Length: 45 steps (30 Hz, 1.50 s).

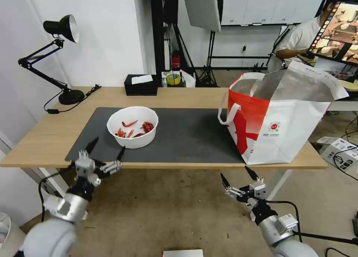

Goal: Pick up the trash from the table and place it into the takeout bag.

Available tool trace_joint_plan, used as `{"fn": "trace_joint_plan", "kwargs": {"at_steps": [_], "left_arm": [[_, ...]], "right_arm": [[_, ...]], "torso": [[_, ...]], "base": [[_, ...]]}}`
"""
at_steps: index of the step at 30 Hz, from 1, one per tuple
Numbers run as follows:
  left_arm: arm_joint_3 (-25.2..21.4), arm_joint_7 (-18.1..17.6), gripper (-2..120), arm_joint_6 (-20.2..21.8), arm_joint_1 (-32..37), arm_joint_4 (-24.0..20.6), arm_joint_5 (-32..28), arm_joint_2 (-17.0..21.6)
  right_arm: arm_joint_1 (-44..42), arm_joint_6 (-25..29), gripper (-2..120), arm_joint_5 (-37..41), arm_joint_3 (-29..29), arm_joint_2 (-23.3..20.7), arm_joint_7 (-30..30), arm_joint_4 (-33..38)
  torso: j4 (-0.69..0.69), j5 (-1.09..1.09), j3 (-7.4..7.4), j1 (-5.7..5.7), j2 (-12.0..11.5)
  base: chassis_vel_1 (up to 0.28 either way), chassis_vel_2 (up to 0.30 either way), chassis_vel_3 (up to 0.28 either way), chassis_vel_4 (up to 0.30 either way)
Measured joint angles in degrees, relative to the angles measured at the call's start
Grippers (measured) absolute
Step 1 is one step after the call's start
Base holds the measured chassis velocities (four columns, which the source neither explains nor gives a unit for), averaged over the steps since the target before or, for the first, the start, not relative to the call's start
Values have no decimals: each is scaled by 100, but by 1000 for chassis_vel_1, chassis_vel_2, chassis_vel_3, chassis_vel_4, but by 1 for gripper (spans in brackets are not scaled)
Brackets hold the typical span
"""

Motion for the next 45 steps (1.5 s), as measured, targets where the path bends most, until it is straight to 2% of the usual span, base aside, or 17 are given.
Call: {"fn": "trace_joint_plan", "kwargs": {"at_steps": [5, 6, 7, 10, 11, 13, 14, 15, 18, 19, 22, 28, 30, 32, 35, 40, 45], "left_arm": [[31, -304, 100, 581, -304, -60, -643, 443], [210, -434, 100, 912, -654, -35, -1053, 673], [210, -434, 100, 912, -654, -35, -1053, 673], [715, -616, 100, 1706, -1620, 230, -1942, 1071], [715, -616, 100, 1706, -1620, 230, -1942, 1071], [747, -821, 100, 2275, -1932, 308, -2473, 1250], [728, -946, 100, 2508, -2035, 350, -2736, 1283], [728, -946, 100, 2508, -2035, 350, -2736, 1283], [824, -1128, 100, 3278, -2573, 614, -3532, 1313], [824, -1128, 100, 3278, -2573, 614, -3532, 1313], [907, -1237, 100, 3890, -2983, 809, -4160, 1312], [1413, -1345, 100, 4454, -3832, 1283, -4823, 1143], [1775, -1579, 100, 4683, -4314, 1561, -5096, 1066], [1872, -1617, 100, 4732, -4441, 1645, -5128, 1049], [2370, -1877, 100, 4984, -5067, 2111, -5166, 941], [2735, -2206, 100, 5072, -5507, 2509, -5136, 795], [2868, -2388, 100, 5146, -5673, 2681, -5124, 686]], "right_arm": [[0, 0, 100, 1, 0, 0, -1, 0], [0, 0, 100, 2, 0, 0, -1, 1], [0, 0, 100, 2, 0, 0, -1, 1], [0, 0, 100, 3, 0, 0, -1, 1], [0, 0, 100, 3, 0, 0, -1, 1], [0, 0, 100, 3, 0, 0, -1, 1], [0, 0, 100, 3, 0, 0, -1, 1], [0, 0, 100, 3, 0, 0, -1, 1], [1, 0, 100, 3, 0, 0, -1, 1], [1, 0, 100, 3, 0, 0, -1, 1], [0, 0, 100, 3, 0, -1, -1, 1], [0, 1, 100, 3, 0, 0, -1, 1], [1, 1, 100, 4, 0, 0, -1, 1], [0, 0, 100, 4, 0, -1, -1, 1], [0, 1, 100, 3, 0, 0, -1, 1], [1, 1, 100, 3, 0, 0, -1, 1], [0, 1, 100, 3, 0, 0, -1, 1]], "torso": [[4, 1, 0, 0, 0], [3, 2, 0, -1, 1], [3, 2, 0, -1, 1], [0, 1, 0, 0, 0], [0, 1, 0, 0, 0], [-1, 2, 0, 0, 0], [1, 2, 0, 0, 0], [1, 2, 0, 0, 0], [2, 0, 0, 0, 0], [2, 0, 0, 0, 0], [2, 1, 0, 0, 0], [2, -2, 0, 0, 0], [1, 3, 0, 0, 0], [1, 2, 0, 0, 0], [1, 2, 0, 0, 0], [1, 1, 0, 0, 0], [1, 2, 0, 0, 0]], "base": [[0, 0, 0, 0], [0, 0, 0, 0], [0, 0, 0, 0], [0, 0, 0, 0], [0, 0, 0, 0], [0, 0, 0, 0], [0, 0, 0, 0], [0, 0, 0, 0], [0, 0, 0, 0], [0, 0, 0, 0], [0, 0, 0, 0], [0, 0, 0, 0], [0, 0, 0, 0], [0, 0, 0, 0], [0, 0, 0, 0], [0, 0, 0, 0], [0, 0, 0, 0]]}}
